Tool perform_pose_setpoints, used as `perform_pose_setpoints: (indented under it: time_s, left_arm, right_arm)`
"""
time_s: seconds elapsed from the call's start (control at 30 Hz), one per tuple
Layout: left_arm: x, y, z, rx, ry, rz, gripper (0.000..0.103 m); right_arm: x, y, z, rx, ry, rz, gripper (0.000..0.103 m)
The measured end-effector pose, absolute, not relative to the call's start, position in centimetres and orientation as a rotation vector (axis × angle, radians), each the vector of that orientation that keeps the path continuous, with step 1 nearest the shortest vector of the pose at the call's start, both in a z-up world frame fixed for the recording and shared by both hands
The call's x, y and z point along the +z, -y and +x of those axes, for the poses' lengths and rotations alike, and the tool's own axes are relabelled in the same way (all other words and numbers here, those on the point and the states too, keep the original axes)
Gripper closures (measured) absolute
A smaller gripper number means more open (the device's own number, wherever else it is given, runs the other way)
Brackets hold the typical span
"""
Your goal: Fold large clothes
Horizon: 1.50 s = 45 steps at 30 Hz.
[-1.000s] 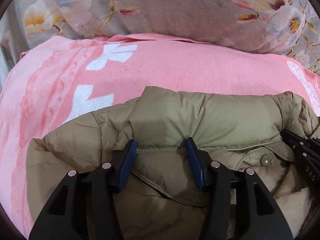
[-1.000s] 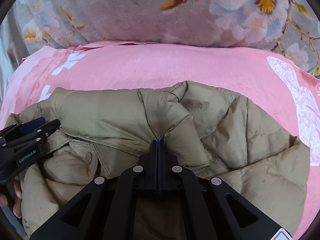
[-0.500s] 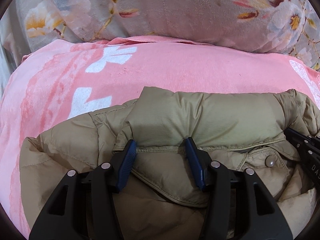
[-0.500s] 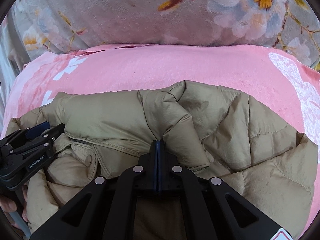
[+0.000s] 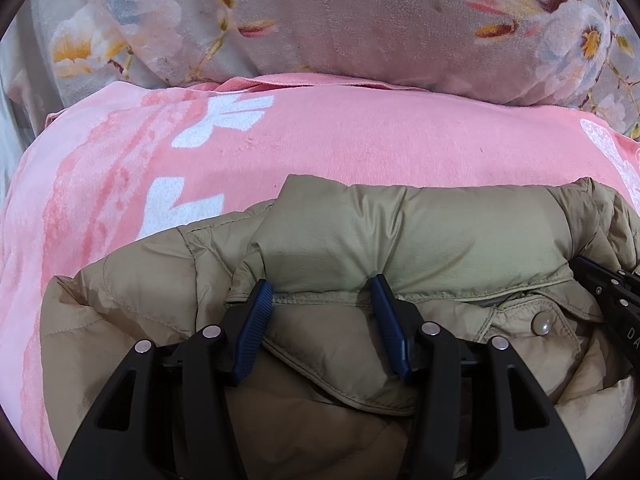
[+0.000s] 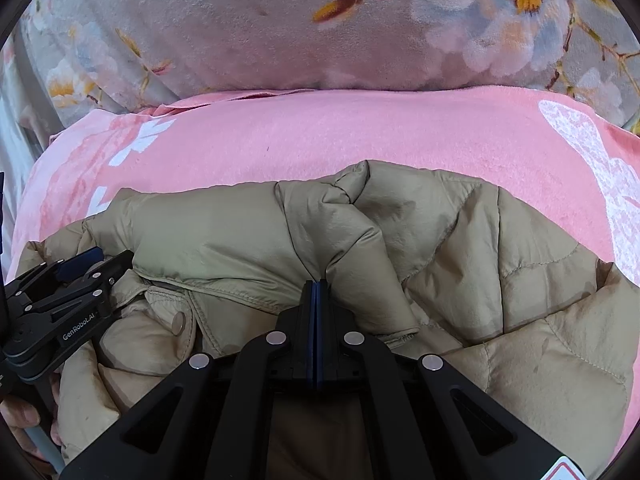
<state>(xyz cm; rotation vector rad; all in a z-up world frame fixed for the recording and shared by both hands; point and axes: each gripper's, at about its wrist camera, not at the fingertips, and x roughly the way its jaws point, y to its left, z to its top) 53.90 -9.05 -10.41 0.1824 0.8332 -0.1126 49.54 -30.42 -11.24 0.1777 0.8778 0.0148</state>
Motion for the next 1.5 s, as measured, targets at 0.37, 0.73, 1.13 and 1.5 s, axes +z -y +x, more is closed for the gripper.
perform_pose_setpoints:
  time_s: [0.37, 0.73, 1.13, 1.5]
  left_arm:
    - [-10.4, 9.1, 53.7, -0.107, -0.827, 0.191, 0.053]
    - [-9.0, 7.5, 51.9, -0.066, -0.85, 0.161, 0.039]
    - [-4.9, -14.8, 24.3, -0.164, -0.993, -0.233, 0.013]
    - [-9.5, -17.7, 13.9, -0.299, -1.052, -0.49, 0.014]
  right_arm:
    - [-11.1, 30.4, 49.5, 0.013, -0.88, 0.179, 0.103]
    - [-8.8, 32.2, 45.9, 0.009, -0.893, 0.289, 0.095]
    - [-4.8, 38.1, 5.8, -0.1, -0.857, 0.343, 0.036]
    - [-9.2, 35.3, -2.5, -0.056, -0.811, 0.598, 0.033]
